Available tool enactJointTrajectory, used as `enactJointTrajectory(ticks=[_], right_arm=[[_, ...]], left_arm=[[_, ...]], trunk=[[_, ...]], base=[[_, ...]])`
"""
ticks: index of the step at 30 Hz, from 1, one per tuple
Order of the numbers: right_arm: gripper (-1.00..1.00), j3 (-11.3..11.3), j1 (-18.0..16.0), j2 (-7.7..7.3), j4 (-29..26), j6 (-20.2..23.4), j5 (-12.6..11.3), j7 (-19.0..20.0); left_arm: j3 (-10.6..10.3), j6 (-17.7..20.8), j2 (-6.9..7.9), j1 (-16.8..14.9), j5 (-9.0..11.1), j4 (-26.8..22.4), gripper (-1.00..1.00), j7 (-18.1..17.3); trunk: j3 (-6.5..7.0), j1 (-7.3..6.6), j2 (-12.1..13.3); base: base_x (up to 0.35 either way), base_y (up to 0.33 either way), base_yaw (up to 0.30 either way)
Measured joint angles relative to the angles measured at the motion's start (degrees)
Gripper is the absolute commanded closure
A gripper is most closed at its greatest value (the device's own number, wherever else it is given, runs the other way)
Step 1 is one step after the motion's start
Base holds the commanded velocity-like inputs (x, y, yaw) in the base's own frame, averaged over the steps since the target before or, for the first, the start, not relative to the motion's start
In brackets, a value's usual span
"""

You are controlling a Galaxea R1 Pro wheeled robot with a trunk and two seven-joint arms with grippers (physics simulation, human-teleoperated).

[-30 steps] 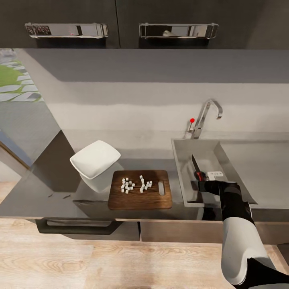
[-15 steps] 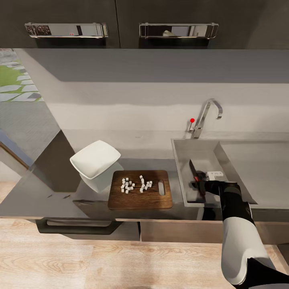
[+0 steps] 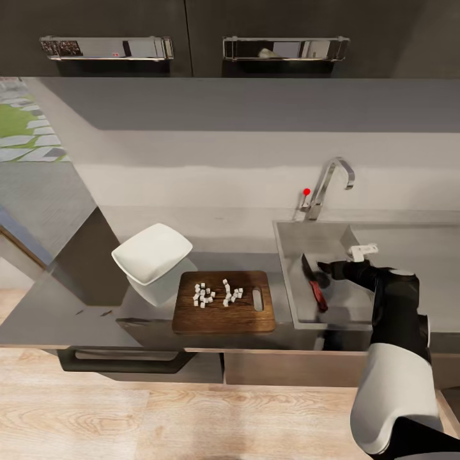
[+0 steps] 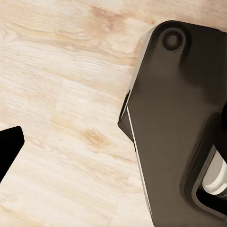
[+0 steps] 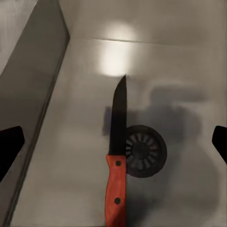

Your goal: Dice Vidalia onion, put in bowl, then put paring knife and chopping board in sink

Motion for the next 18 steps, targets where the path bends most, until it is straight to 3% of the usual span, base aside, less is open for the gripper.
enactJointTrajectory(ticks=[18], right_arm=[[-1.00, 0.1, 0.5, 0.18, -1.8, 0.7, 0.0, 1.7]], left_arm=[[0.0, -0.1, 0.00, 0.0, 0.0, 0.0, -1.00, 0.0]], trunk=[[0.00, 0.01, 0.0]], base=[[-0.012, 0.284, 0.000]])
